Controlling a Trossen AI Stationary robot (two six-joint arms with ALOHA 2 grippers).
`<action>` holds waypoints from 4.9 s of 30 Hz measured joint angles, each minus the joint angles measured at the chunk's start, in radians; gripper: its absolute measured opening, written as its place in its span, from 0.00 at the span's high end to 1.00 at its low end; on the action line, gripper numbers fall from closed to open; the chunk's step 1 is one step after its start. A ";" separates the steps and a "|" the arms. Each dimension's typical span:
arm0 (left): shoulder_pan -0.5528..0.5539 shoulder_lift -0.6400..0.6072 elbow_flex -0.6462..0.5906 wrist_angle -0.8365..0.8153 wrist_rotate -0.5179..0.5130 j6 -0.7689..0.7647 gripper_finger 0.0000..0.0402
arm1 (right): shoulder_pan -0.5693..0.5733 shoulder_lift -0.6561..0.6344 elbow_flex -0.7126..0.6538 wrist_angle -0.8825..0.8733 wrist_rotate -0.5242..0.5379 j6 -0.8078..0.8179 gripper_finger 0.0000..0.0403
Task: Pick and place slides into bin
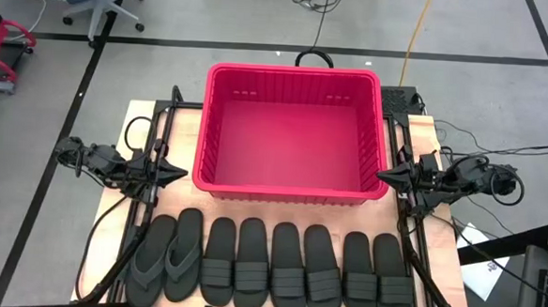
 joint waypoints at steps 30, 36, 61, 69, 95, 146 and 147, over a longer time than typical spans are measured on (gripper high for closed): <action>0.000 0.000 0.000 0.000 0.000 0.000 0.95 | 0.000 0.000 0.000 0.000 0.000 0.000 1.00; 0.000 0.000 0.000 0.000 0.000 0.000 0.95 | 0.000 0.000 0.000 0.000 0.000 0.000 1.00; 0.000 0.000 0.000 0.000 0.000 0.000 0.95 | 0.000 0.000 0.000 0.034 0.082 -0.044 1.00; 0.000 0.000 0.000 0.000 0.000 0.000 0.95 | 0.000 0.001 0.000 0.056 0.081 0.126 1.00; 0.000 0.001 0.000 0.130 -0.004 -0.076 0.95 | 0.000 0.233 0.152 0.316 0.111 -0.113 0.89; 0.000 0.001 0.000 0.169 -0.178 -0.166 0.95 | 0.211 0.740 0.185 -0.461 -0.990 0.586 0.39; 0.000 0.001 0.000 0.165 -0.178 -0.169 0.95 | 0.218 0.736 0.158 -0.426 -0.990 0.609 0.39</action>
